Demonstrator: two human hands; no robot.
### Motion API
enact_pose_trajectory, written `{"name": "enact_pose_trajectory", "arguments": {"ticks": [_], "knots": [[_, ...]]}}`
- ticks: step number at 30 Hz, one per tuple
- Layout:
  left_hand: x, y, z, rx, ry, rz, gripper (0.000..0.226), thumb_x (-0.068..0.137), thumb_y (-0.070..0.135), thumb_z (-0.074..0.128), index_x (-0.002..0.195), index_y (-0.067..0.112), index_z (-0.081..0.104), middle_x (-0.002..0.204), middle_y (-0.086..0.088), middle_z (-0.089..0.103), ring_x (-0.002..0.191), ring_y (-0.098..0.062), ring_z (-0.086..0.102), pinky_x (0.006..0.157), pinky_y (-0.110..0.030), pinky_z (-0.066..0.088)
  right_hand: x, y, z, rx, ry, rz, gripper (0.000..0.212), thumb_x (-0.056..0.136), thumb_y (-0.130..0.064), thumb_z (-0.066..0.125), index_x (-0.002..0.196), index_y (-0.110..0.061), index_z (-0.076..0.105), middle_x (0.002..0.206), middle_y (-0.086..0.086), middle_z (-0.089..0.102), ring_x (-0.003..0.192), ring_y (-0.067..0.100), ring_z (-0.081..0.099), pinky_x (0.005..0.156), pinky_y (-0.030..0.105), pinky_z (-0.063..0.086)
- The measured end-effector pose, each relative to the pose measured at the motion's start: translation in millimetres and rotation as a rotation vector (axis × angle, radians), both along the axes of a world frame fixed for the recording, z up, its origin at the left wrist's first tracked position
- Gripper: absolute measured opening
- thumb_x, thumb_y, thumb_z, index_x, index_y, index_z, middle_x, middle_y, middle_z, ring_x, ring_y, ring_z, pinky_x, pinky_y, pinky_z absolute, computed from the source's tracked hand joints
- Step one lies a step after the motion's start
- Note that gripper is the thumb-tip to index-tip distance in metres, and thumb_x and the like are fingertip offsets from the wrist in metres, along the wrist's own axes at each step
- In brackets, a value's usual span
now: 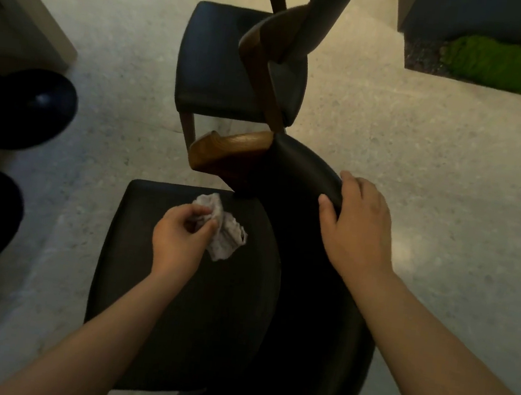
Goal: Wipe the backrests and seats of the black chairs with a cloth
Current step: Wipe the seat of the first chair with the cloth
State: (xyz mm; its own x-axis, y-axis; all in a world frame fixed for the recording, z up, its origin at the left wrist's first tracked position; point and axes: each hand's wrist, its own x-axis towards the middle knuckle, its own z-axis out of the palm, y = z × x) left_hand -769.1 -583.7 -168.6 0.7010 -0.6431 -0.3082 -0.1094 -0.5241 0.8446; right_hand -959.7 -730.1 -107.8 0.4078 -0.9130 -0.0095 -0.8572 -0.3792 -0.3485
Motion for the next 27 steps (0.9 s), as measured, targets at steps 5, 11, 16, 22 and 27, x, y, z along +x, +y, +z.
{"name": "enact_pose_trajectory", "arguments": {"ticks": [5, 11, 16, 22, 27], "knots": [[-25, 12, 74, -0.104, 0.068, 0.059, 0.024, 0.086, 0.02, 0.069, 0.109, 0.028, 0.065, 0.109, 0.01, 0.066, 0.1, -0.002, 0.065, 0.082, -0.024, 0.056, -17, 45, 49, 0.324, -0.309, 0.028, 0.048, 0.099, -0.04, 0.046, 0.144, -0.026, 0.04, 0.139, -0.003, 0.047, 0.123, 0.01, 0.048, 0.101, 0.029, 0.043], [-66, 27, 143, -0.193, 0.187, 0.093, 0.023, 0.085, 0.016, 0.068, 0.106, 0.026, 0.066, 0.108, 0.008, 0.068, 0.1, -0.003, 0.066, 0.079, -0.024, 0.057, -41, 95, 84, 0.617, -0.527, 0.085, 0.056, 0.094, -0.042, 0.055, 0.145, -0.04, 0.033, 0.146, -0.012, 0.039, 0.129, 0.007, 0.045, 0.105, 0.036, 0.044], [-91, 38, 170, -0.225, 0.344, 0.021, 0.022, 0.09, 0.016, 0.063, 0.111, 0.02, 0.067, 0.106, 0.003, 0.071, 0.098, -0.011, 0.069, 0.083, -0.033, 0.057, -50, 107, 103, 0.693, -0.68, 0.205, 0.072, 0.089, -0.037, 0.064, 0.146, -0.05, 0.023, 0.148, -0.018, 0.036, 0.132, -0.001, 0.041, 0.109, 0.036, 0.041], [-94, 50, 181, -0.203, 0.5, -0.078, 0.027, 0.097, 0.011, 0.05, 0.118, 0.02, 0.065, 0.116, 0.003, 0.067, 0.103, -0.011, 0.068, 0.082, -0.029, 0.058, -50, 112, 110, 0.67, -0.615, 0.265, 0.077, 0.084, -0.031, 0.072, 0.146, -0.042, 0.029, 0.139, -0.023, 0.038, 0.125, -0.006, 0.041, 0.1, 0.019, 0.042], [-62, 70, 176, -0.148, 0.455, -0.243, 0.03, 0.097, 0.008, 0.049, 0.117, 0.023, 0.066, 0.11, 0.009, 0.07, 0.103, -0.008, 0.068, 0.084, -0.028, 0.058, -35, 122, 102, 0.684, -0.598, 0.193, 0.051, 0.089, -0.019, 0.066, 0.136, -0.031, 0.05, 0.128, -0.012, 0.055, 0.114, 0.002, 0.056, 0.09, 0.023, 0.054]]}}
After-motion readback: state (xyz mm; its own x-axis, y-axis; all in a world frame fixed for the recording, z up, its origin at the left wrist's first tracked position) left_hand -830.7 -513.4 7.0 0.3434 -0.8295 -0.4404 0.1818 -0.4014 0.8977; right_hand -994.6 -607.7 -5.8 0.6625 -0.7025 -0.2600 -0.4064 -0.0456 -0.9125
